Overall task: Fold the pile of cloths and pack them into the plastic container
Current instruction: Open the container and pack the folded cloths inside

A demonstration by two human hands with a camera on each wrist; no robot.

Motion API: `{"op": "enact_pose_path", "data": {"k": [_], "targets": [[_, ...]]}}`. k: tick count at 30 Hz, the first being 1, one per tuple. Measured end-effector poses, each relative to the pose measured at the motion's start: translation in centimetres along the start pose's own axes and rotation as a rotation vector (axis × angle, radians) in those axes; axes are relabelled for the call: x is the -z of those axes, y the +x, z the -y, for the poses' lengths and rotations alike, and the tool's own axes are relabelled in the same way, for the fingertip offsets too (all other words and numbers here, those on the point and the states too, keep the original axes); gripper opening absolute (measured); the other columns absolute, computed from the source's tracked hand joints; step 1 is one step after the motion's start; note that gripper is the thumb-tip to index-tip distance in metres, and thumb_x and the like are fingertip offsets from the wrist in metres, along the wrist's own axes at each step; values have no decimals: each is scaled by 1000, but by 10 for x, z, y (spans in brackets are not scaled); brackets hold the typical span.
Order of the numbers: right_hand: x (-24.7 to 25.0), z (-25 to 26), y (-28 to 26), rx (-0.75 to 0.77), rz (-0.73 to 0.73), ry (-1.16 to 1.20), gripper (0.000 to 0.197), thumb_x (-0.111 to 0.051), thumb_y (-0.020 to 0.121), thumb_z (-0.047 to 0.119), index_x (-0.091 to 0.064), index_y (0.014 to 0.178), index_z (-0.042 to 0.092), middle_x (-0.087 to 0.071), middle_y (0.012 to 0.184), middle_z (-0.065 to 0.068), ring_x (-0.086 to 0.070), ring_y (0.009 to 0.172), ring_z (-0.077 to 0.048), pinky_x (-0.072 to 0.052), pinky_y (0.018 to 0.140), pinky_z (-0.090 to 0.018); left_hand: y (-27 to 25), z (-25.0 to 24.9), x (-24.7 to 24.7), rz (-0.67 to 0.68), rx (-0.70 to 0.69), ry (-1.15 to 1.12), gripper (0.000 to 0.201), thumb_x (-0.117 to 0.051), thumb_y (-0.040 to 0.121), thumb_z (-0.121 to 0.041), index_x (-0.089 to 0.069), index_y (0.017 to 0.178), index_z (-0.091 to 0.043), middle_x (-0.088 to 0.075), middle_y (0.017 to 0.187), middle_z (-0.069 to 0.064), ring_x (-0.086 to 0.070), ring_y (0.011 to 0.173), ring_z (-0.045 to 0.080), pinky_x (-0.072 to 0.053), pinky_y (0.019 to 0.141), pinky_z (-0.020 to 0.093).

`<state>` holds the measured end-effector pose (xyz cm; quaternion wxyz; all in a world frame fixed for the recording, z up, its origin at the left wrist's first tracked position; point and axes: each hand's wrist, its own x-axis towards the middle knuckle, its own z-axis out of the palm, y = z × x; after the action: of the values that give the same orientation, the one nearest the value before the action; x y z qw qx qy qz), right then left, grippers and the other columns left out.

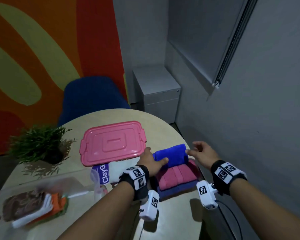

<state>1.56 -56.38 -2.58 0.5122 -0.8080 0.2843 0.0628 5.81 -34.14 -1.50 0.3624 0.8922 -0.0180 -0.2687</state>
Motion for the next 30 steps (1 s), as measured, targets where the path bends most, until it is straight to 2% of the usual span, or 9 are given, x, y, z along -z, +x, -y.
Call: {"op": "enact_pose_path", "data": {"k": [3, 6, 11, 14, 17, 20, 23, 27, 30], "targets": [[1, 5, 33, -35, 198, -160, 80, -82, 77, 44, -45, 143, 17, -49, 145, -4, -50, 131, -22, -39, 111, -39, 27, -3, -2, 54, 140, -66, 101, -71, 82, -54, -18, 152, -5, -36, 153, 14, -43, 135, 31, -41, 104, 32], [-3, 5, 58, -90, 355, -252, 94, -82, 75, 49, -35, 150, 19, -41, 153, -8, -46, 135, -26, -41, 110, -39, 48, -1, -4, 109, 215, -13, 88, -66, 85, -56, -33, 145, -2, -47, 144, 15, -51, 126, 30, -43, 98, 31], [-14, -16, 92, -184, 489, -230, 127, -86, 47, 72, -36, 149, 15, -54, 142, -7, -63, 116, -22, -54, 95, -38, 76, 14, -20, 172, 319, -82, 92, -58, 80, -69, -41, 143, -4, -52, 140, 13, -55, 121, 31, -46, 103, 40], [-21, -23, 103, -180, 546, -263, 109, -76, 50, 77, -55, 135, 11, -68, 123, -5, -70, 101, -20, -58, 83, -33, 92, 21, -33, 176, 398, -233, 103, -61, 64, -73, -43, 142, -8, -55, 135, 12, -59, 115, 32, -49, 100, 44], [-25, -25, 110, -214, 613, -270, 94, -71, 47, 80, -68, 117, 17, -76, 103, -3, -74, 92, -21, -58, 90, -39, 125, 48, -56, 170, 449, -303, 124, -61, 40, -85, -45, 139, -12, -61, 129, 10, -63, 110, 32, -51, 98, 46], [-26, -20, 112, -259, 626, -233, 80, -71, 56, 72, -71, 110, 14, -77, 95, -8, -75, 89, -27, -58, 88, -39, 170, 91, -92, 134, 483, -366, 142, -67, 24, -93, -43, 141, -17, -61, 129, 9, -62, 112, 33, -49, 99, 47], [-27, -19, 112, -307, 623, -122, 62, -76, 77, 53, -68, 114, 4, -77, 93, -15, -74, 83, -31, -60, 75, -37, 165, 84, -91, 128, 472, -402, 125, -65, 37, -86, -43, 139, -19, -61, 127, 9, -61, 114, 33, -48, 100, 47], [-28, -25, 111, -339, 592, -12, 52, -71, 87, 42, -66, 111, -3, -74, 69, -11, -68, 50, -19, -50, 46, -22, 140, 55, -70, 119, 443, -411, 118, -56, 40, -81, -38, 138, -20, -57, 129, 11, -58, 117, 36, -48, 99, 51], [-33, -24, 108, -329, 573, 106, 63, -81, 76, 46, -67, 112, -4, -75, 82, -19, -72, 63, -29, -54, 56, -29, 134, 49, -62, 136, 453, -455, 110, -59, 44, -83, -43, 136, -25, -61, 124, 14, -62, 109, 41, -57, 68, 46]]}}
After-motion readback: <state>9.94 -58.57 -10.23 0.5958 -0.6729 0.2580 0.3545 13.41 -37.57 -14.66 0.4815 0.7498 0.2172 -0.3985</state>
